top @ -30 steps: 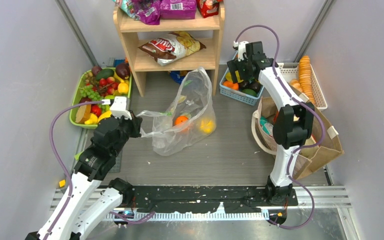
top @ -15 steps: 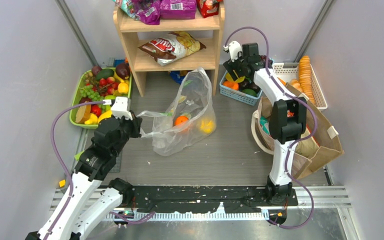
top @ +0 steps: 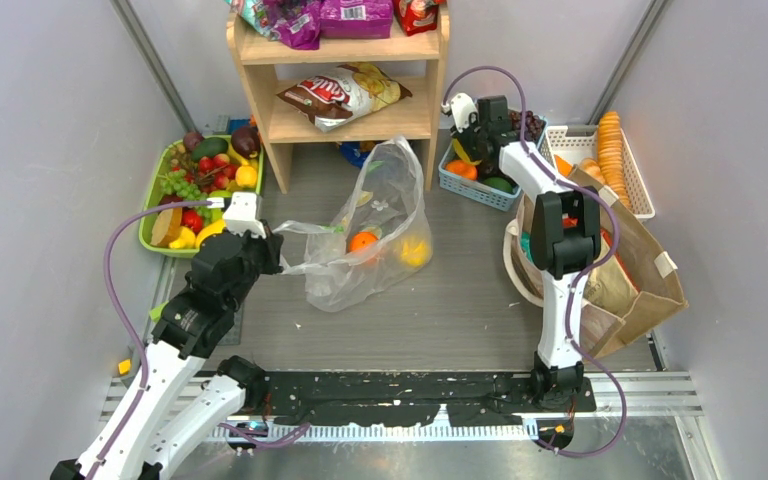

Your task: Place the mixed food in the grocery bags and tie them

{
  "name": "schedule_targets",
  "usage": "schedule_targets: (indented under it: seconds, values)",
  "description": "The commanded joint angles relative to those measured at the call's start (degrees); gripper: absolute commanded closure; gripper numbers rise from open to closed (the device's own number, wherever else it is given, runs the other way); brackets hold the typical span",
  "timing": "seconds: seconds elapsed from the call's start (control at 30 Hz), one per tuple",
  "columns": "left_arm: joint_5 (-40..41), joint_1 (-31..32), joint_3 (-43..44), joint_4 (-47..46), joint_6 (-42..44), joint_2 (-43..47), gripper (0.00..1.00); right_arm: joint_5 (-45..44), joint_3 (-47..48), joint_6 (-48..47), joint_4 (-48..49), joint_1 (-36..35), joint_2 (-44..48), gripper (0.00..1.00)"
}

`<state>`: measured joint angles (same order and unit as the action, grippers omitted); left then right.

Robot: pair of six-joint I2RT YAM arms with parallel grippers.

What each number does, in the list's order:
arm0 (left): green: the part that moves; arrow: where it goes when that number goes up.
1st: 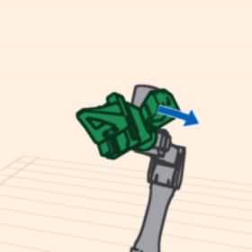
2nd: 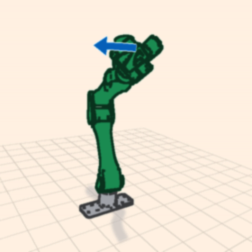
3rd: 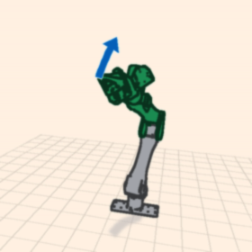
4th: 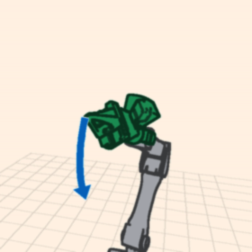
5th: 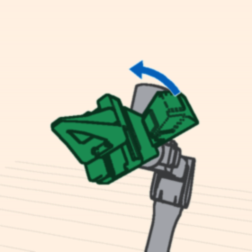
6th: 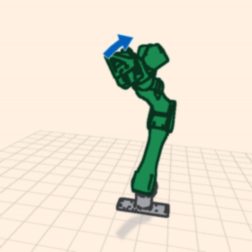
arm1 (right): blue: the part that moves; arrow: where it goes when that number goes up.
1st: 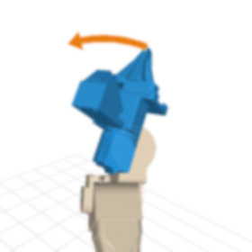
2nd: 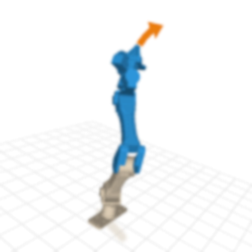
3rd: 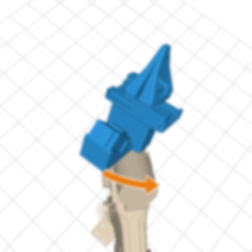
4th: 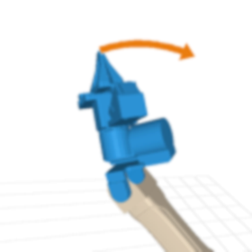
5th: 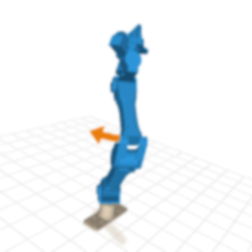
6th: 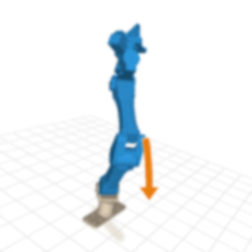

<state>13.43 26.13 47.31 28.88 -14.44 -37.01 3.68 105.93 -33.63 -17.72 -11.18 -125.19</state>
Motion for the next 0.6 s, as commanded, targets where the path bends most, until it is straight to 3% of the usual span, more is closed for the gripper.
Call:
schedule_targets:
  seconds: [0.0, 0.07, 0.17, 0.3, 0.5, 0.53, 0.57]
  values:
    - [1.1, 0.1, -0.2, -3.8, 0.9, 0.1, 1.0, 1.4, -2.3, 3.1, 2.9, -0.3, 4.7, 0.81]
    - [1.2, 0.1, -0.1, -3.6, 1.0, 0.3, 1.0, 2.2, -4.0, 4.1, 3.6, -0.4, 6.5, 0.9]
    - [1.3, 0.2, -0.3, -3.6, 1.0, 0.7, 1.0, 3.2, -6.1, 5.7, 3.3, -0.4, 9.1, 0.95]
    - [1.1, 0.1, -0.3, -3.7, 0.9, 1.0, 1.0, 4.9, -9.9, 9.6, 3.7, -0.3, 15.2, 0.95]
    - [1.0, 0.1, -0.2, -3.4, 0.7, 1.7, 1.0, 8.9, -19.9, 14.0, 7.1, -1.0, 31.7, 0.94]
    - [0.9, 0.1, -0.3, -3.5, 0.7, 1.8, 1.0, 8.7, -20.9, 13.2, 7.4, -1.1, 33.0, 0.93]
    - [0.9, 0.1, -0.3, -3.5, 0.6, 2.0, 1.0, 8.2, -22.3, 12.8, 7.6, -1.1, 34.7, 0.82]
